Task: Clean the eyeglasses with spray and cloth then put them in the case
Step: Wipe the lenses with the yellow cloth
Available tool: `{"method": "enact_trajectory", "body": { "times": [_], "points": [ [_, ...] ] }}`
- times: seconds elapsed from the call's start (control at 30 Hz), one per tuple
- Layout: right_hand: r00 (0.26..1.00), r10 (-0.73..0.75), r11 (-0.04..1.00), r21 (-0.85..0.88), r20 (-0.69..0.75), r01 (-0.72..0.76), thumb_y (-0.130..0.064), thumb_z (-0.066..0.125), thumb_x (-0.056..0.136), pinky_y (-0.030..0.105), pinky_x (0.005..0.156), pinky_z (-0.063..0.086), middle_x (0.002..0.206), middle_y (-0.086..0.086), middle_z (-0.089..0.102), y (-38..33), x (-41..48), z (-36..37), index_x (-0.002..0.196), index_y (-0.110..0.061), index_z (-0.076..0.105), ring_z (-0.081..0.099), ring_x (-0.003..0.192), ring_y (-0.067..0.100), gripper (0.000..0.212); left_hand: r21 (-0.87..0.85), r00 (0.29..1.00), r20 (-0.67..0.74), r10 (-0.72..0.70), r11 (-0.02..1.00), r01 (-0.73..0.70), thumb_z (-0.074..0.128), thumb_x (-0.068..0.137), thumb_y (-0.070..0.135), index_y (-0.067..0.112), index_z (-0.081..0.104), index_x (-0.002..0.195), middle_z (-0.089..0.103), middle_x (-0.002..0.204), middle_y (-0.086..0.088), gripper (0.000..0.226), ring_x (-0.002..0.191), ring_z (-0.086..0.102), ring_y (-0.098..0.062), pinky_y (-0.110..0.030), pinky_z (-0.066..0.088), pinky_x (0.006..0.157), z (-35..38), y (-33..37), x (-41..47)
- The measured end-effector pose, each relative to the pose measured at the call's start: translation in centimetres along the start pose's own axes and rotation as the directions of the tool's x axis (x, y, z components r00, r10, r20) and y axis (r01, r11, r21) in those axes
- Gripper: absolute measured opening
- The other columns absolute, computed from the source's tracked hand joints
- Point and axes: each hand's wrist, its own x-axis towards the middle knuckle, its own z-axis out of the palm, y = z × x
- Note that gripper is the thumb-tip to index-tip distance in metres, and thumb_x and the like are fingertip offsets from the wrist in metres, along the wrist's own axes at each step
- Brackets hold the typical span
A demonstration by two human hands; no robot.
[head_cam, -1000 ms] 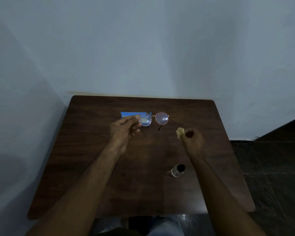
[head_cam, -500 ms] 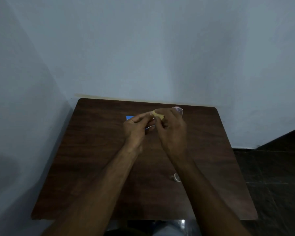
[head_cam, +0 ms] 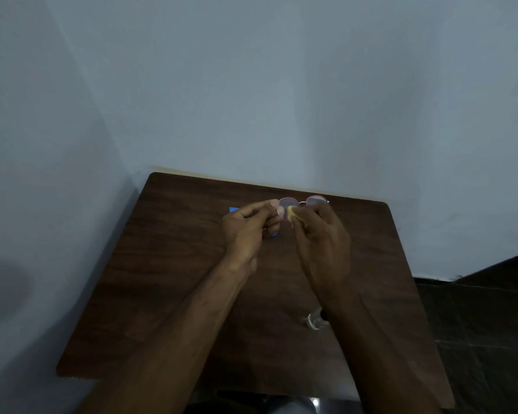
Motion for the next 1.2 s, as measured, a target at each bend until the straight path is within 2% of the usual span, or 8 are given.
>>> {"method": "enact_trajectory", "body": {
  "times": [0.1,0.27,0.37,0.6,0.73,0.9,1.07,1.2],
  "points": [
    [0.997,0.061,0.998,-0.012,-0.046,-0.062,-0.008,0.075,0.091,0.030,0.071,0.057,0.109,0.009,0.069,0.2,1.7,-0.2,0.108,-0.007,0.076,0.065,0.092,0.018,0.017,0.015,1.000,0.004,0.004,1.000,-0.004,0.076,0.095,0.007,0.002,0.080,0.107,0.080,0.089,-0.014,0.014,0.075,0.073,-0.016,-0.024,0.063,0.068,0.1,0.1,0.0],
    [0.998,-0.052,0.997,0.050,0.017,0.051,-0.002,0.077,0.089,0.035,0.069,0.057,0.106,0.013,0.069,-1.2,0.1,0.8,0.108,-0.005,0.076,0.066,0.088,0.023,0.020,0.054,0.998,-0.019,0.058,0.997,-0.057,0.076,0.095,0.007,0.002,0.081,0.109,0.081,0.094,-0.018,0.016,0.081,0.075,-0.024,-0.035,0.066,0.078,0.3,0.1,0.7],
    [0.998,0.024,0.999,0.028,-0.052,-0.023,-0.003,0.075,0.090,0.036,0.069,0.060,0.106,0.013,0.068,-0.1,1.2,0.3,0.103,-0.004,0.074,0.064,0.085,0.018,0.013,0.113,0.994,-0.026,0.105,0.988,-0.102,0.077,0.095,0.008,0.004,0.081,0.110,0.081,0.092,-0.018,0.016,0.080,0.074,-0.024,-0.039,0.066,0.080,0.3,0.2,1.1],
    [0.999,-0.051,0.998,0.041,0.013,0.050,-0.004,0.074,0.089,0.035,0.062,0.055,0.103,0.010,0.066,-1.8,1.9,0.0,0.105,-0.008,0.075,0.064,0.084,0.023,0.016,0.110,0.990,-0.041,0.138,0.985,-0.133,0.077,0.095,0.008,0.002,0.081,0.107,0.081,0.087,-0.015,0.014,0.079,0.077,-0.029,-0.038,0.067,0.076,0.8,0.7,0.9],
    [0.990,0.091,0.996,0.020,-0.108,-0.089,-0.009,0.073,0.093,0.039,0.061,0.055,0.095,0.006,0.061,0.1,3.7,-0.4,0.097,-0.008,0.074,0.058,0.076,0.014,0.004,0.072,0.990,-0.025,0.142,0.988,-0.139,0.075,0.096,0.006,0.002,0.081,0.103,0.079,0.084,-0.011,0.010,0.081,0.078,-0.026,-0.029,0.064,0.072,1.1,0.6,0.3],
    [1.000,-0.025,0.990,0.140,0.006,0.024,-0.012,0.070,0.098,0.033,0.071,0.057,0.111,0.006,0.064,-2.2,2.2,0.1,0.119,-0.011,0.074,0.064,0.091,0.015,0.022,0.051,0.989,-0.059,0.138,0.990,-0.135,0.076,0.095,0.008,0.005,0.083,0.103,0.080,0.084,-0.009,0.010,0.076,0.074,-0.024,-0.027,0.061,0.066,1.2,1.0,0.3],
    [0.992,0.093,0.995,0.043,-0.090,-0.089,-0.015,0.070,0.097,0.041,0.065,0.057,0.100,0.007,0.063,-0.7,4.3,-0.5,0.108,-0.010,0.076,0.062,0.082,0.018,0.013,0.028,0.989,-0.032,0.144,0.989,-0.143,0.074,0.096,0.005,-0.003,0.080,0.106,0.079,0.084,-0.013,0.014,0.076,0.076,-0.024,-0.034,0.065,0.074,1.5,0.7,-0.2],
    [1.000,-0.015,0.999,0.028,-0.013,0.015,-0.022,0.061,0.098,0.036,0.070,0.054,0.111,0.007,0.065,-2.8,3.0,-0.4,0.118,-0.011,0.073,0.059,0.098,0.019,0.025,0.047,0.991,-0.054,0.120,0.992,-0.118,0.075,0.097,0.009,0.003,0.082,0.106,0.081,0.090,-0.017,0.012,0.078,0.076,-0.023,-0.030,0.064,0.069,1.3,0.7,-0.2]
  ]
}}
